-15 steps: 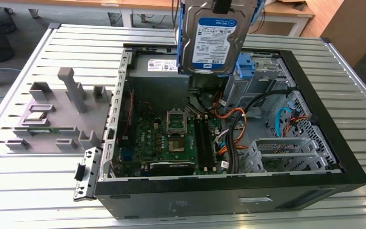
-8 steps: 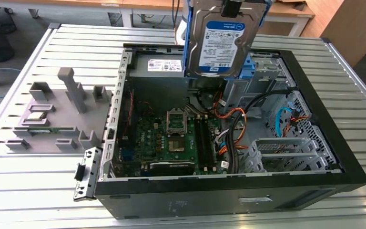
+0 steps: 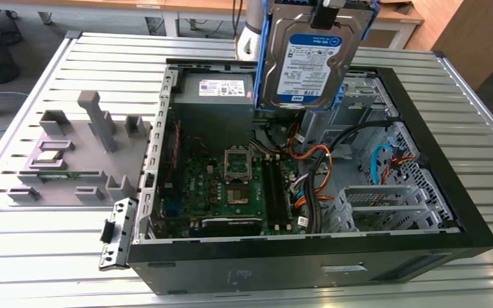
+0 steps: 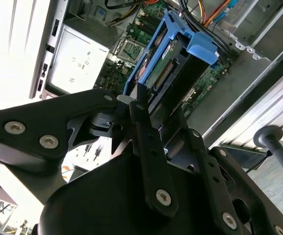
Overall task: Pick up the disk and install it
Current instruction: 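Pick up the disk, then insert the disk into the insertion slot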
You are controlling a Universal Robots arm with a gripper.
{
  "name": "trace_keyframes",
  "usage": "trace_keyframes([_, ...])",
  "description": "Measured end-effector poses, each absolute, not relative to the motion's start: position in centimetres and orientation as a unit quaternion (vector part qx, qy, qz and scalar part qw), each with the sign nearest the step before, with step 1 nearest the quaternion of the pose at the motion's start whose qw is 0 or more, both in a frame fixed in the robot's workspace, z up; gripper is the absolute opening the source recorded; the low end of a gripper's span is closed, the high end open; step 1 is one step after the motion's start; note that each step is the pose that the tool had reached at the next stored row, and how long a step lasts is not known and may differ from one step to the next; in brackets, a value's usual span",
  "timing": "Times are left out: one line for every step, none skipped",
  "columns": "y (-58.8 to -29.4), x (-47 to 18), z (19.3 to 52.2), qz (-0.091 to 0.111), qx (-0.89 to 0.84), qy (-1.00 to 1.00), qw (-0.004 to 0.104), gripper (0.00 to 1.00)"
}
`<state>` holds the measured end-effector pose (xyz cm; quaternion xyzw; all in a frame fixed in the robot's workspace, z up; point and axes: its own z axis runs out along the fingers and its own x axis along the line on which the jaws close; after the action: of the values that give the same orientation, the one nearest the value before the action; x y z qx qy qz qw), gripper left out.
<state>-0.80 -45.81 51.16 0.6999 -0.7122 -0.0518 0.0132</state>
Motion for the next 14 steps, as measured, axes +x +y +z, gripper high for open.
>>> trace_keyframes([-45.9,-0.7,51.2,-0.052,0.700,-0.712,0.013,0.35])
trace_keyframes([-46.1,-0.6,51.2,-0.052,0.700,-0.712,0.013,0.35])
trace_keyframes([-46.2,-0.5,51.2,-0.052,0.700,-0.712,0.013,0.35])
trace_keyframes([-46.3,-0.4,51.2,-0.052,0.700,-0.713,0.014,0.35])
trace_keyframes([-46.3,-0.3,51.2,-0.052,0.699,-0.713,0.014,0.35])
trace_keyframes([-46.3,-0.3,51.2,-0.052,0.699,-0.713,0.014,0.35])
trace_keyframes([-46.3,-0.3,51.2,-0.052,0.699,-0.713,0.014,0.35])
trace_keyframes([-46.3,-0.3,51.2,-0.052,0.699,-0.713,0.014,0.35])
trace_keyframes([-46.3,-0.3,51.2,-0.052,0.699,-0.713,0.014,0.35])
trace_keyframes([-46.3,-0.2,51.2,-0.052,0.700,-0.713,0.014,0.35])
trace_keyframes([-46.3,0.0,51.2,-0.052,0.700,-0.713,0.014,0.35])
trace_keyframes([-46.3,0.3,51.2,-0.052,0.699,-0.713,0.014,0.35])
trace_keyframes([-46.3,0.6,51.2,-0.052,0.699,-0.713,0.014,0.35])
trace_keyframes([-46.3,0.9,51.1,-0.053,0.699,-0.713,0.014,0.35])
